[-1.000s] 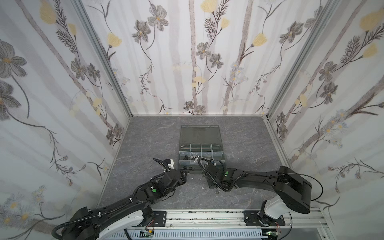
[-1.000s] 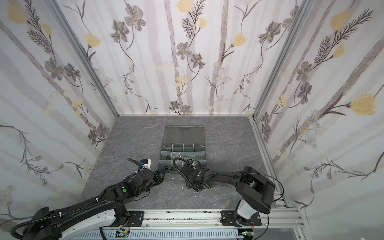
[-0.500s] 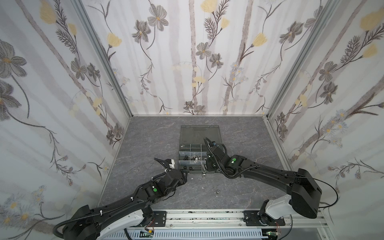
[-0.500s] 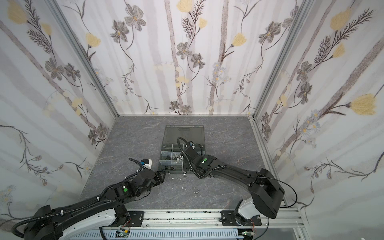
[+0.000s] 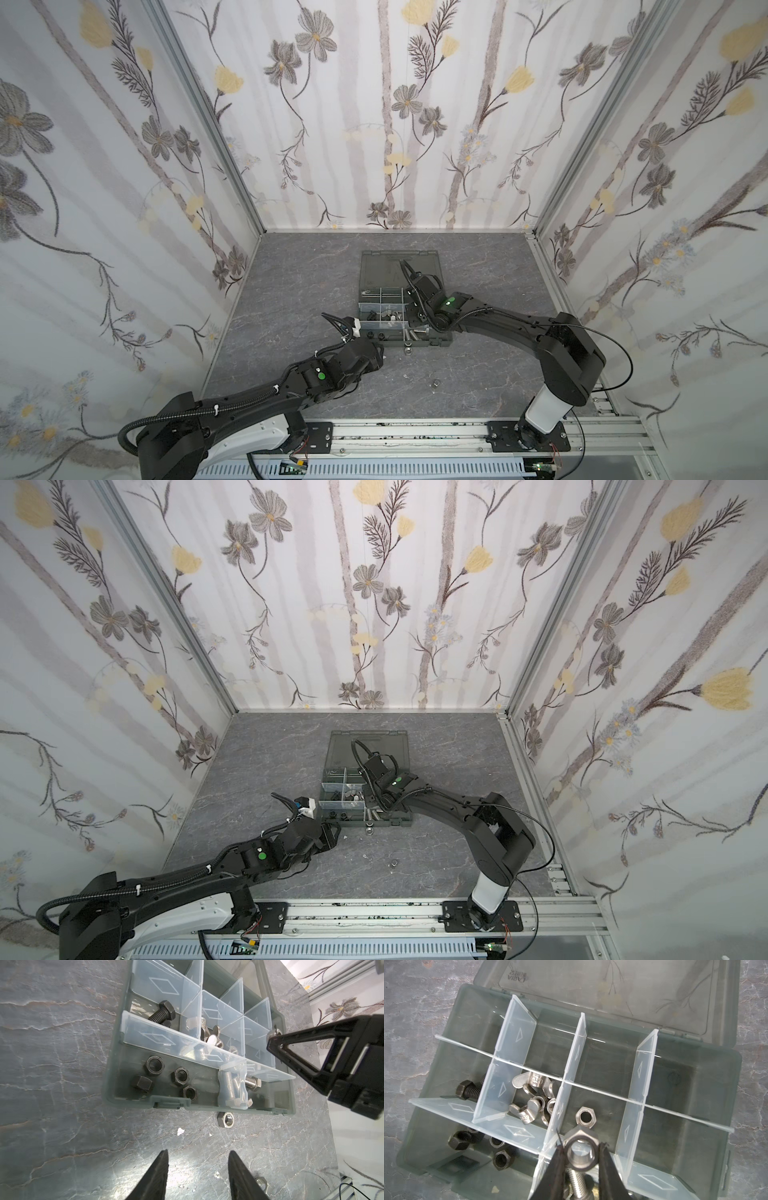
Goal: Sort the screws and nuts into containers
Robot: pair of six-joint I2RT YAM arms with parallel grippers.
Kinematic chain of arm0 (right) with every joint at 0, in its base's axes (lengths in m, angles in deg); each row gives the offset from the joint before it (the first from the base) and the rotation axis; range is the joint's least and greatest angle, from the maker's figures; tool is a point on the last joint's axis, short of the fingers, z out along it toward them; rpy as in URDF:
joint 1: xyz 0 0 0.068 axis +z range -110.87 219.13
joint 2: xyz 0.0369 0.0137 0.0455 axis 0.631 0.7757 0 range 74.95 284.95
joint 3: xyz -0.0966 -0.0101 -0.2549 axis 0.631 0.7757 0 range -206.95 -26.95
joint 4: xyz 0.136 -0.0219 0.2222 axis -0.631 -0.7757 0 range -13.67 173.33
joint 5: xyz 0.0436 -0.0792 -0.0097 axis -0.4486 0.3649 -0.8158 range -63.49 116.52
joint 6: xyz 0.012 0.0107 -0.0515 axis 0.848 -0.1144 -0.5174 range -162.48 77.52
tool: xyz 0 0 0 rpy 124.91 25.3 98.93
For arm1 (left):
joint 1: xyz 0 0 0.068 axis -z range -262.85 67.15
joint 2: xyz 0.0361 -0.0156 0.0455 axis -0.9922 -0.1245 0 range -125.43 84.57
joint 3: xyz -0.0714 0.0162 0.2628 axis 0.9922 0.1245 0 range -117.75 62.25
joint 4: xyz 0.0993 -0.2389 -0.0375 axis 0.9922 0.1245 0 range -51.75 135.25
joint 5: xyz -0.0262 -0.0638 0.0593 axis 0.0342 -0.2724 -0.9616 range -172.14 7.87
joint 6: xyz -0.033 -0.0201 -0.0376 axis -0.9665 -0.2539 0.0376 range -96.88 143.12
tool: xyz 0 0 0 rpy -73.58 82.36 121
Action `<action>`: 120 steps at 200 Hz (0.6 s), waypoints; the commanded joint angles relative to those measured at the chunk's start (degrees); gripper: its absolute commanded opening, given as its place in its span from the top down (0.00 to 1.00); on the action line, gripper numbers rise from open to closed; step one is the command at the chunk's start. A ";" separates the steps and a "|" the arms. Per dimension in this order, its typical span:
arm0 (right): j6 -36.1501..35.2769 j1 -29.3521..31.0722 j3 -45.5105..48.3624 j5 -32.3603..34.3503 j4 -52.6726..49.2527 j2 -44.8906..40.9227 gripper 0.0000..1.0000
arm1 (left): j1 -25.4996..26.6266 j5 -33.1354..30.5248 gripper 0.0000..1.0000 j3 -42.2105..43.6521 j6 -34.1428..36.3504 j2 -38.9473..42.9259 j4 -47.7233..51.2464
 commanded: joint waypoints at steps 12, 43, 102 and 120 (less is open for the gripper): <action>-0.45 0.02 0.59 -0.92 2.77 0.66 0.72 | 1.21 -1.40 0.51 -1.16 -0.41 -1.88 -1.84; -0.24 0.02 0.55 -1.21 3.00 0.49 0.68 | 2.11 -1.33 0.51 -2.30 -0.18 -4.50 -2.39; 0.28 0.02 1.19 -2.26 3.32 -1.35 0.67 | 3.26 -0.63 0.49 -3.53 0.03 -8.23 -2.96; 0.83 0.02 3.53 -2.98 4.95 -3.35 0.66 | 3.56 0.09 0.49 -4.21 0.47 -9.46 -3.10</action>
